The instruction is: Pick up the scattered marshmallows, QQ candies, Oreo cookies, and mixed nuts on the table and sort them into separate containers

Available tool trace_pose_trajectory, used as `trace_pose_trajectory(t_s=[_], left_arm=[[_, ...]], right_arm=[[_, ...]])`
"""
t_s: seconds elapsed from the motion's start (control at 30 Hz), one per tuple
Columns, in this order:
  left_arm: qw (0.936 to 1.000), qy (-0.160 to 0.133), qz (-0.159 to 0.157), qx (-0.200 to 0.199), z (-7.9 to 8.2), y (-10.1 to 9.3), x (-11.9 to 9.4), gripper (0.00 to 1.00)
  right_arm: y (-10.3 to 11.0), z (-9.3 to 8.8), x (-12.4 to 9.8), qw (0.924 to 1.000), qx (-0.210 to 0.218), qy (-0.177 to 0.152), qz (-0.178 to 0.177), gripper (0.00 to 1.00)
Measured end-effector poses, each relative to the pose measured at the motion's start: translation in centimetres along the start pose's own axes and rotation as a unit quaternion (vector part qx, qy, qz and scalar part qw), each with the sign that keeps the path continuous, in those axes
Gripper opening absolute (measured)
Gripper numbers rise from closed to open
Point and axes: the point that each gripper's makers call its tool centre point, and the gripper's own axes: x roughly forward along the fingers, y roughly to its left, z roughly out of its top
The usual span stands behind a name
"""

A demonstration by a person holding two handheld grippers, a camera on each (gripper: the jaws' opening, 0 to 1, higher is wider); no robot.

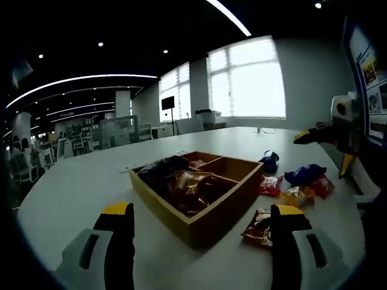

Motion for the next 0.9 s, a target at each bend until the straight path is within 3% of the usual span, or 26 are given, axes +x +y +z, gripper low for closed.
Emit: trace_pose_trajectory(t_s=[0.3,0.7,0.9], left_arm=[[0.9996,0.007,-0.007,0.027,-0.1,-0.6,-0.9,0.97],[0.999,0.003,-0.026,0.036,0.3,-2.0,-2.5,0.97],[0.9988,0.013,-0.033,0.033,-0.6,-2.4,-3.3,0.97]], right_arm=[[0.0,0.0,0.3,1.0,0.0,0.001,0.001,0.88],[0.0,-0.1,0.4,1.0,0.002,0.002,0.001,0.88],[0.0,-0.3,0.3,1.0,0.003,0.003,0.0,0.88]])
